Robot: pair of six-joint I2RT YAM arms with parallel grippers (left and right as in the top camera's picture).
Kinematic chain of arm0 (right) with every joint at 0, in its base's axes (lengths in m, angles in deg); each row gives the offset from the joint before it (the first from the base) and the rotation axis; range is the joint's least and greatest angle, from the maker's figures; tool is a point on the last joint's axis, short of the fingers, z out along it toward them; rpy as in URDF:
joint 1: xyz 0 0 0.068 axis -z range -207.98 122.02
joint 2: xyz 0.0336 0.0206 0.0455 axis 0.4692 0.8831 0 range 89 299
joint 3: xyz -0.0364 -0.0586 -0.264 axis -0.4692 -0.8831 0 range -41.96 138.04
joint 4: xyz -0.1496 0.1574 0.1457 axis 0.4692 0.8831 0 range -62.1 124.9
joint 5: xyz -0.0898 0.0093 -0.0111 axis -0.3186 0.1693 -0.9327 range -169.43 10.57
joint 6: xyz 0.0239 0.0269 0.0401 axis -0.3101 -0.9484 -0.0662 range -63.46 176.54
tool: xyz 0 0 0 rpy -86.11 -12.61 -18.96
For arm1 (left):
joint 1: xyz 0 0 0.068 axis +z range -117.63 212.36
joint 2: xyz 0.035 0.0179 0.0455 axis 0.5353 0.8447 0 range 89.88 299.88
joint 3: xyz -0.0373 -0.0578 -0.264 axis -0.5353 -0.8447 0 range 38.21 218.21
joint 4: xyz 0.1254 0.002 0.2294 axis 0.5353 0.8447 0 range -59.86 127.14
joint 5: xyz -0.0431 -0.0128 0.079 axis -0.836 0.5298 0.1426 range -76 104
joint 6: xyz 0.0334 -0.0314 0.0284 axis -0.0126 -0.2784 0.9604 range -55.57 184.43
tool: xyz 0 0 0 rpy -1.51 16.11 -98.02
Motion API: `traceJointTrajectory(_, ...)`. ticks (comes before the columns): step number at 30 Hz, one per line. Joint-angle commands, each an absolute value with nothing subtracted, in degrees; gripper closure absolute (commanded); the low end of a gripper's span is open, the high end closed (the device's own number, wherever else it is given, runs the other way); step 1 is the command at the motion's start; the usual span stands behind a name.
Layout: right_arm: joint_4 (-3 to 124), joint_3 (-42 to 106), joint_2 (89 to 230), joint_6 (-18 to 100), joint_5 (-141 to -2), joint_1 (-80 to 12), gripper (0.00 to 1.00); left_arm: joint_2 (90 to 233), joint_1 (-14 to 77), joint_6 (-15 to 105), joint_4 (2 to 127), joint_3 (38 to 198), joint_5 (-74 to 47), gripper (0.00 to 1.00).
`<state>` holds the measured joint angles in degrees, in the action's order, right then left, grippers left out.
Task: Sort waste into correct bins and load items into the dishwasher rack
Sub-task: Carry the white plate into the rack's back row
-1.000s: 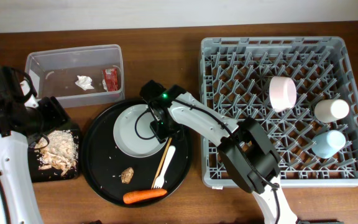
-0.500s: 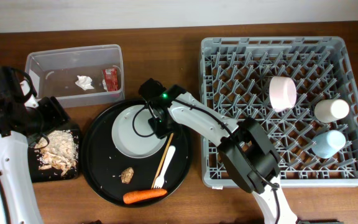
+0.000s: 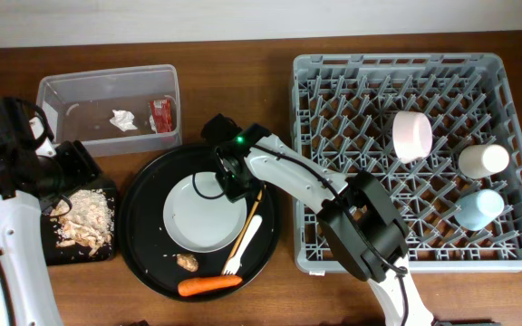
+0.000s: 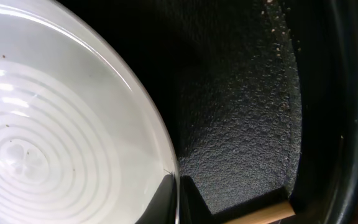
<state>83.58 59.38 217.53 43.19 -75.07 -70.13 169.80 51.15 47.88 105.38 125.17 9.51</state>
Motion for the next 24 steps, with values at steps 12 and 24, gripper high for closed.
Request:
traceJointTrajectory(12, 98.2, 73.2, 202.6, 42.5, -102.6, -70.2, 0.96, 169.4, 51.4, 47.3, 105.3, 125.6, 8.9, 0.32)
traceJointTrajectory(24, 105.3, 73.3, 190.6, 31.8, -139.9, -57.5, 0.96, 169.4, 51.4, 47.3, 104.6, 125.6, 8.9, 0.32)
